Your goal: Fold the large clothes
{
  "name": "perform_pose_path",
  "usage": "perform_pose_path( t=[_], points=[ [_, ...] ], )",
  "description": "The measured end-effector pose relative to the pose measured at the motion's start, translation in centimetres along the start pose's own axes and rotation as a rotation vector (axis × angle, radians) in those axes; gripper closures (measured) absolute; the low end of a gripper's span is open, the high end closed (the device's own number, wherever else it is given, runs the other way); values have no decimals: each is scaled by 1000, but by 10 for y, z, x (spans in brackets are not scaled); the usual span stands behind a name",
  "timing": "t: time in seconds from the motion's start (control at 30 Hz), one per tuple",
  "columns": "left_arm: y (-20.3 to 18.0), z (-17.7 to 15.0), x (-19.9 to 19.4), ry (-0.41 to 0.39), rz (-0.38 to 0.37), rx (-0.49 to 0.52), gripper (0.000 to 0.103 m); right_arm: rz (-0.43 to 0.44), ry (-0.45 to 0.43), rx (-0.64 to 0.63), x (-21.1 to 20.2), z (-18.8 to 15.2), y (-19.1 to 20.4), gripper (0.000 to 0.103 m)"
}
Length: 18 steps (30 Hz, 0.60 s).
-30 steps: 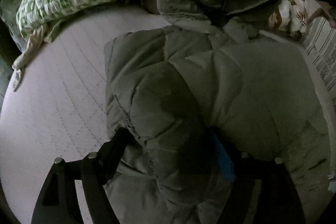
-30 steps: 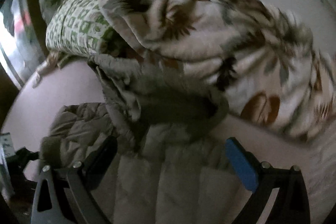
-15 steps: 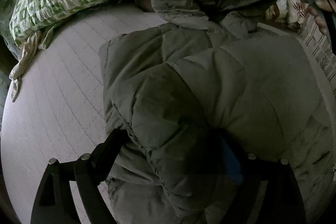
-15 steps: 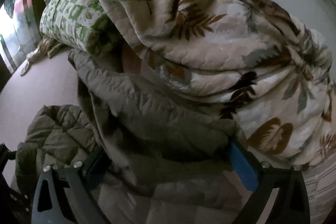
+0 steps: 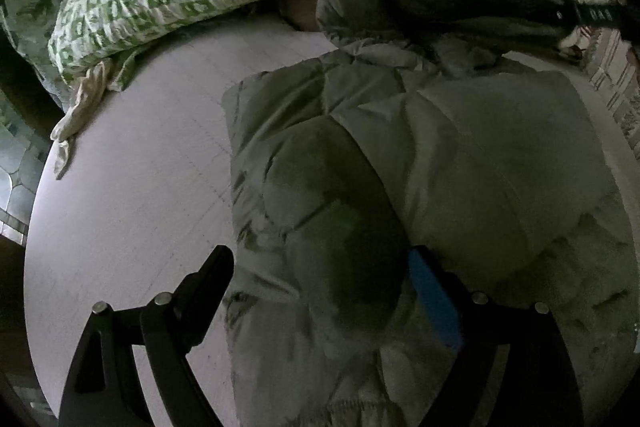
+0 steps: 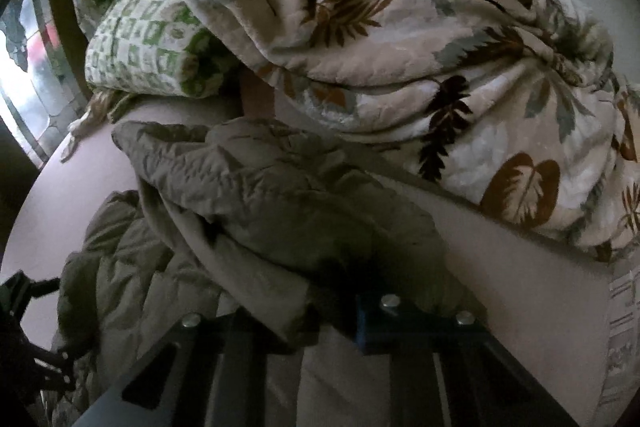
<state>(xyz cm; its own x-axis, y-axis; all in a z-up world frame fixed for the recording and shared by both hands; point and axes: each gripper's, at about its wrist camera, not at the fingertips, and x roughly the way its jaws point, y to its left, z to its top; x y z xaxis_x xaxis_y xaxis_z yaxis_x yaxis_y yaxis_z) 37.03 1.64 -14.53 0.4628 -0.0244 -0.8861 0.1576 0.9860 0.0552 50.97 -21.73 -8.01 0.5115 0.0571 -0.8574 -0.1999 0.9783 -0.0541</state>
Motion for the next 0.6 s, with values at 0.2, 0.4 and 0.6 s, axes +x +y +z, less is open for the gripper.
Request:
perform_pose_path(
  t=[0.2,0.4,0.6],
  points=[
    [-2,-7,-20,-16,-1,-1,14,35,2,-26,-26,-46,12,84],
    [-9,-12,-38,-38,4,10,14,61,8,-13,-42,-96,18,84],
    [-18,-19,-47,-42,3,20,14,88,-1,-2,-64,-142,27,84]
  ],
)
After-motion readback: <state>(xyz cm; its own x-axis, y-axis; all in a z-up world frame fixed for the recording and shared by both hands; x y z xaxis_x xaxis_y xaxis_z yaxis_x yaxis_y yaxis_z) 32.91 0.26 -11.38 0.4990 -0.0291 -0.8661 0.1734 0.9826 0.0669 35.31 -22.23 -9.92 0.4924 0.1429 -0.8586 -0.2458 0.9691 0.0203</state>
